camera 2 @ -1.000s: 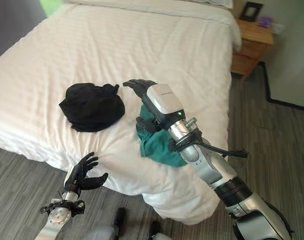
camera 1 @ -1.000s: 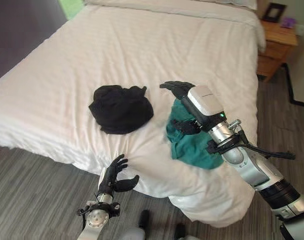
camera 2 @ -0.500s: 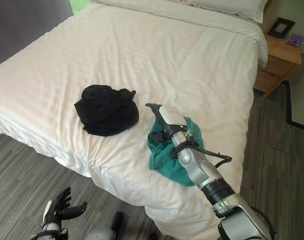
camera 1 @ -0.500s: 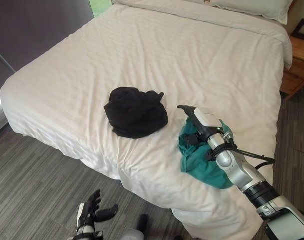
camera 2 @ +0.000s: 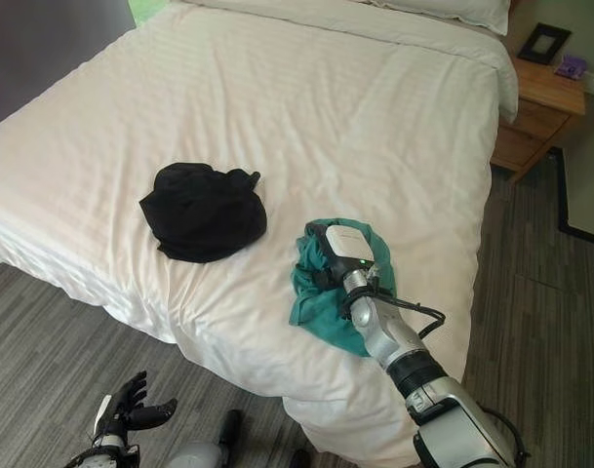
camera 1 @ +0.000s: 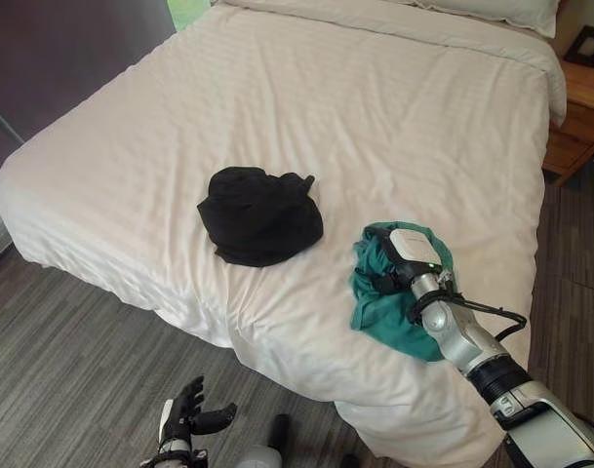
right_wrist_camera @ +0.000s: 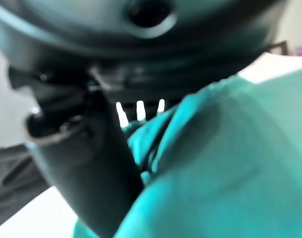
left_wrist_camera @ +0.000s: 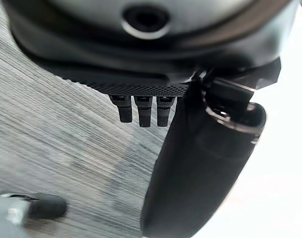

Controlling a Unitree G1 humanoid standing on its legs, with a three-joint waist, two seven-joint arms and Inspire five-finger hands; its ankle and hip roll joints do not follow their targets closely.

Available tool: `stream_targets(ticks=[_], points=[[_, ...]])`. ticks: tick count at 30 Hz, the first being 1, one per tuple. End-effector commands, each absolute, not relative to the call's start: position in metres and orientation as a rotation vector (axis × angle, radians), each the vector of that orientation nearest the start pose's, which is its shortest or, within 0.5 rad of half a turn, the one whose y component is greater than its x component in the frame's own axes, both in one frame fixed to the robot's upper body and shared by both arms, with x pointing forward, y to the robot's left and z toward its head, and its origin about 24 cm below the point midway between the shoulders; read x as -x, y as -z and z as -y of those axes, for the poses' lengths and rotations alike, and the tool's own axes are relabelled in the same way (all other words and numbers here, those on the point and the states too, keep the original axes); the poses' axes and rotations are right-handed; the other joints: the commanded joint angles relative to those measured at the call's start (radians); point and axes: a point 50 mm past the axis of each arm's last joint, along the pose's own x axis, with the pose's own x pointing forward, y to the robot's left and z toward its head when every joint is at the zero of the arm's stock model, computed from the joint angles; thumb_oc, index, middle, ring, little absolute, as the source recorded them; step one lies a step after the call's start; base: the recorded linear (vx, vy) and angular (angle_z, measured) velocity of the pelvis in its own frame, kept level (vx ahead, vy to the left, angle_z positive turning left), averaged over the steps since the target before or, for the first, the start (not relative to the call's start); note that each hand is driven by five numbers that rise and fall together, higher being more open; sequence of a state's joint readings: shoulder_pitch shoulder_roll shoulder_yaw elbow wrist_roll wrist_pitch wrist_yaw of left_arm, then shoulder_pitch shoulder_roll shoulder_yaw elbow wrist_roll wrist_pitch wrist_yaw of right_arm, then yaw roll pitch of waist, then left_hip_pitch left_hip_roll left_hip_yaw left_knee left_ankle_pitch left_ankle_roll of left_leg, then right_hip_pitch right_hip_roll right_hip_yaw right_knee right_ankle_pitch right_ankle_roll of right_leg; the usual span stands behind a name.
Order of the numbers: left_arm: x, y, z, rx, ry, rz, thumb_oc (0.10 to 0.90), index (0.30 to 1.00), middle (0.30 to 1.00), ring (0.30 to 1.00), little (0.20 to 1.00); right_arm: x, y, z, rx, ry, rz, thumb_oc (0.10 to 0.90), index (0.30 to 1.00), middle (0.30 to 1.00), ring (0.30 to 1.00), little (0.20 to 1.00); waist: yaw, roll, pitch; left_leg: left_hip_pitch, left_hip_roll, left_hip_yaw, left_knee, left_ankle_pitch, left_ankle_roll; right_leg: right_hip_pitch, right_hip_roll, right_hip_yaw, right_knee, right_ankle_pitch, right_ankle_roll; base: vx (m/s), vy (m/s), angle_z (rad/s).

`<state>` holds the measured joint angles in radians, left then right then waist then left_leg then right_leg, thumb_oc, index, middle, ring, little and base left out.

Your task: Pick up bed clothes into laundry basket.

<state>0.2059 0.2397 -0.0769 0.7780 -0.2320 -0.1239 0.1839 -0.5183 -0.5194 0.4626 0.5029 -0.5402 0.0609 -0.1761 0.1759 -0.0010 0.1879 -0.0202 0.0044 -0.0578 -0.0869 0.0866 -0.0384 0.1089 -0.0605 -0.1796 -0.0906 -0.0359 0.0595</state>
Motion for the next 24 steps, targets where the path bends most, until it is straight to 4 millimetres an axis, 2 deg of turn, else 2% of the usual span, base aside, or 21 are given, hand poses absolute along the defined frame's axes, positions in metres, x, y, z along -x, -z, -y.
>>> stream_targets(ticks=[1, 2, 3, 5, 6, 9, 10, 13, 14, 17, 18, 19, 20, 21, 23, 24], points=[[-0.108, 0.133, -0.241, -0.162, -0.322, -0.859, 0.800, 0.900, 0.900, 0.900, 0.900, -0.351, -0.083, 0.175, 1.275, -0.104, 0.133, 0.706, 0.759, 0.759, 0.759, 0.759, 0.002, -0.029, -0.043, -0.020, 0.034, 0.041, 0.000, -0.028, -0.048, -0.009, -0.080, 0.029, 0.003, 0.047, 0.086, 0.00, -0.001, -0.04], [-0.108, 0.133, -0.241, -0.162, -0.322, -0.859, 0.800, 0.900, 0.900, 0.900, 0.900, -0.351, -0.083, 0.175, 1.275, -0.104, 0.133, 0.706, 0.759, 0.759, 0.759, 0.759, 0.001, -0.029, -0.043, -0.020, 0.034, 0.041, 0.000, -0.028, -0.048, -0.009, -0.080, 0.029, 0.003, 0.047, 0.086, 0.01, -0.007, -0.05], [-0.095, 0.144, -0.242, -0.159, -0.341, -0.953, 0.800, 0.900, 0.900, 0.900, 0.900, -0.354, -0.078, 0.174, 1.280, -0.125, 0.098, 0.400, 0.300, 0.300, 0.300, 0.300, 0.000, -0.029, -0.046, -0.015, 0.037, 0.044, 0.000, -0.027, -0.050, -0.004, -0.080, 0.029, 0.003, 0.045, 0.085, 0.01, -0.009, -0.04], [-0.082, 0.150, -0.244, -0.155, -0.374, -1.022, 0.800, 0.900, 0.900, 0.900, 0.900, -0.358, -0.081, 0.174, 1.279, -0.122, 0.090, 0.400, 0.300, 0.300, 0.300, 0.300, -0.004, -0.029, -0.047, -0.011, 0.038, 0.045, 0.000, -0.027, -0.052, 0.000, -0.080, 0.030, 0.003, 0.043, 0.085, 0.02, -0.006, -0.05], [-0.068, 0.156, -0.248, -0.141, -0.414, -1.096, 0.800, 0.900, 0.900, 0.900, 0.900, -0.363, -0.090, 0.175, 1.271, -0.105, 0.106, 0.400, 0.300, 0.300, 0.300, 0.300, -0.008, -0.030, -0.052, -0.008, 0.039, 0.047, 0.000, -0.028, -0.053, 0.002, -0.079, 0.030, 0.003, 0.042, 0.085, 0.02, -0.001, -0.04], [-0.069, 0.156, -0.248, -0.140, -0.414, -1.094, 0.800, 0.900, 0.900, 0.900, 0.900, -0.364, -0.091, 0.175, 1.271, -0.104, 0.108, 0.400, 0.300, 0.300, 0.300, 0.300, -0.009, -0.030, -0.050, -0.007, 0.039, 0.047, 0.000, -0.028, -0.053, 0.003, -0.079, 0.029, 0.003, 0.041, 0.085, 0.00, 0.000, 0.00], [-0.048, 0.160, -0.256, -0.110, -0.495, -1.188, 0.800, 0.900, 0.900, 0.900, 0.900, -0.373, -0.120, 0.181, 1.229, -0.032, 0.173, 0.400, 0.300, 0.300, 0.300, 0.300, -0.015, -0.030, -0.054, 0.000, 0.042, 0.053, 0.000, -0.030, -0.054, 0.007, -0.080, 0.034, 0.003, 0.041, 0.086, 0.00, 0.000, 0.00], [-0.032, 0.160, -0.269, -0.097, -0.579, -1.255, 0.800, 0.900, 0.900, 0.900, 0.900, -0.379, -0.167, 0.193, 1.196, 0.073, 0.299, 0.400, 0.300, 0.300, 0.300, 0.300, -0.026, -0.029, -0.063, 0.006, 0.044, 0.057, 0.000, -0.033, -0.056, 0.009, -0.081, 0.038, 0.003, 0.040, 0.088, 0.01, 0.013, -0.04], [-0.019, 0.157, -0.280, -0.093, -0.646, -1.292, 0.800, 0.900, 0.900, 0.900, 0.900, -0.373, -0.208, 0.208, 1.185, 0.172, 0.422, 0.400, 0.300, 0.300, 0.300, 0.300, -0.038, -0.028, -0.071, 0.010, 0.045, 0.062, 0.000, -0.036, -0.057, 0.011, -0.081, 0.039, 0.003, 0.040, 0.090, 0.03, 0.019, -0.06], [-0.020, 0.157, -0.280, -0.095, -0.645, -1.291, 0.800, 0.900, 0.900, 0.900, 0.900, -0.372, -0.209, 0.209, 1.184, 0.174, 0.421, 0.400, 0.300, 0.300, 0.300, 0.300, -0.036, -0.028, -0.069, 0.012, 0.045, 0.062, 0.000, -0.037, -0.057, 0.013, -0.082, 0.039, 0.003, 0.039, 0.090, 0.02, 0.008, 0.00], [-0.007, 0.151, -0.298, -0.100, -0.752, -1.319, 0.800, 0.900, 0.900, 0.900, 0.900, -0.342, -0.269, 0.247, 1.158, 0.394, 0.621, 0.400, 0.300, 0.300, 0.300, 0.300, -0.060, -0.020, -0.084, 0.021, 0.046, 0.065, 0.000, -0.042, -0.058, 0.015, -0.085, 0.041, 0.003, 0.040, 0.095, 0.06, 0.022, 0.03], [-0.007, 0.151, -0.299, -0.105, -0.749, -1.319, 0.800, 0.900, 0.900, 0.900, 0.900, -0.341, -0.268, 0.249, 1.157, 0.398, 0.616, 0.400, 0.300, 0.300, 0.300, 0.300, -0.056, -0.022, -0.084, 0.022, 0.046, 0.064, 0.000, -0.044, -0.058, 0.016, -0.085, 0.040, 0.003, 0.039, 0.095, 0.08, 0.023, 0.21], [-0.003, 0.149, -0.304, -0.098, -0.793, -1.317, 0.800, 0.900, 0.900, 0.900, 0.900, -0.320, -0.293, 0.266, 1.158, 0.503, 0.711, 0.400, 0.300, 0.300, 0.300, 0.300, -0.072, -0.017, -0.090, 0.025, 0.047, 0.066, 0.000, -0.048, -0.058, 0.015, -0.086, 0.043, 0.003, 0.041, 0.098, 0.03, 0.000, 0.05], [-0.004, 0.149, -0.305, -0.103, -0.791, -1.316, 0.800, 0.900, 0.900, 0.900, 0.900, -0.318, -0.292, 0.268, 1.158, 0.507, 0.708, 0.400, 0.300, 0.300, 0.300, 0.300, -0.068, -0.018, -0.090, 0.025, 0.047, 0.065, 0.000, -0.048, -0.058, 0.015, -0.086, 0.042, 0.003, 0.040, 0.098, 0.04, -0.001, -0.04], [-0.004, 0.146, -0.310, -0.102, -0.817, -1.302, 0.800, 0.900, 0.900, 0.900, 0.900, -0.297, -0.305, 0.286, 1.182, 0.601, 0.750, 0.400, 0.300, 0.300, 0.300, 0.300, -0.079, -0.014, -0.095, 0.027, 0.047, 0.068, 0.000, -0.051, -0.059, 0.014, -0.087, 0.045, 0.003, 0.040, 0.100, 0.02, -0.004, -0.17], [-0.004, 0.146, -0.310, -0.105, -0.816, -1.301, 0.800, 0.900, 0.900, 0.900, 0.900, -0.296, -0.304, 0.287, 1.182, 0.603, 0.748, 0.400, 0.300, 0.300, 0.300, 0.300, -0.077, -0.015, -0.095, 0.027, 0.047, 0.068, 0.000, -0.051, -0.059, 0.014, -0.087, 0.045, 0.003, 0.040, 0.100, 0.02, -0.003, -0.11]])
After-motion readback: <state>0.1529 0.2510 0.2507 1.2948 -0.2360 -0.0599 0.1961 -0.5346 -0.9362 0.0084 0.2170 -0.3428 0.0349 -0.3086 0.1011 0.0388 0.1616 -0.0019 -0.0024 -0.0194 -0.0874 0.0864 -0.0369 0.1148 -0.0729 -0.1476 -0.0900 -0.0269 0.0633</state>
